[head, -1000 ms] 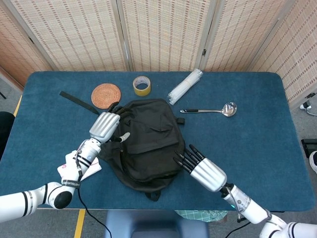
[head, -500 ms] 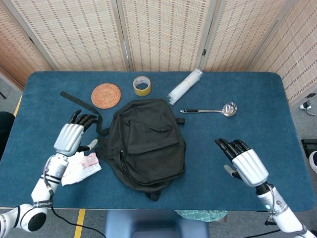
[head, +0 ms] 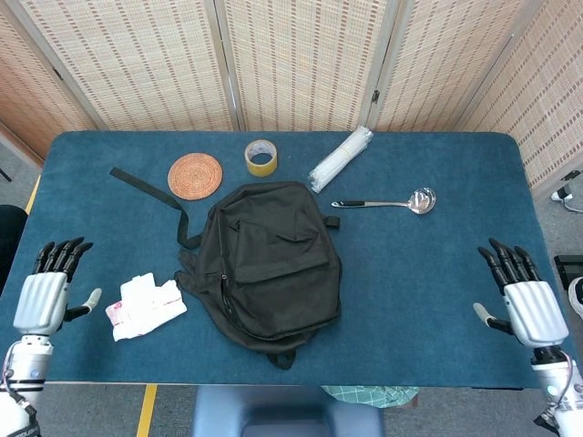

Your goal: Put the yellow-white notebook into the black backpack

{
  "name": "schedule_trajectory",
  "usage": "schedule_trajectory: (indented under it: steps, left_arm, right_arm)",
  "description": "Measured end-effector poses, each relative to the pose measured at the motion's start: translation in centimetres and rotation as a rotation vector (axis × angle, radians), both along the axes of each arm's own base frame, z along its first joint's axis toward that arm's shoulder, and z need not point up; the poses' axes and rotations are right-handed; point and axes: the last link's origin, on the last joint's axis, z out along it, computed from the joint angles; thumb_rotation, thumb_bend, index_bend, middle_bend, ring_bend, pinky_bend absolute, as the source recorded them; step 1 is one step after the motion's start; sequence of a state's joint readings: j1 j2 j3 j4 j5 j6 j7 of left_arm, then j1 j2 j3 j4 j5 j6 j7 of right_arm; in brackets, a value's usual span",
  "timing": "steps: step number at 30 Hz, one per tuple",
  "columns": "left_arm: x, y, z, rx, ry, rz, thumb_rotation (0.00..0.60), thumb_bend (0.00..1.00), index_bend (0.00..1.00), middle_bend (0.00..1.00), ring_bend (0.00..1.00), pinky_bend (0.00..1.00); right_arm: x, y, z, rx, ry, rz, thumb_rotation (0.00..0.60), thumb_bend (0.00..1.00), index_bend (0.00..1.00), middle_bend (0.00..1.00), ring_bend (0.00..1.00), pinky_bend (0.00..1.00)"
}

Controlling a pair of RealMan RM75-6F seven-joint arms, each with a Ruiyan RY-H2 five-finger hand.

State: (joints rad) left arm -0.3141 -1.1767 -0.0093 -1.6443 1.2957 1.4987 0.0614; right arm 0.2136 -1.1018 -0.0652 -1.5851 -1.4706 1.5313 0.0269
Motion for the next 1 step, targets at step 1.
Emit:
schedule_trajectory:
  steps: [1]
  left_arm:
    - [-0.28, -0.42, 0.08, 0.004, 0.002, 0.009, 0.6, 0.35, 0.18, 0.13, 0.1, 0.0]
  right_arm:
    - [-0.12, 0.19, 0.16, -0.009, -0.001, -0.008, 0.6, 0.3, 0.0, 0.0, 0.08, 0.0]
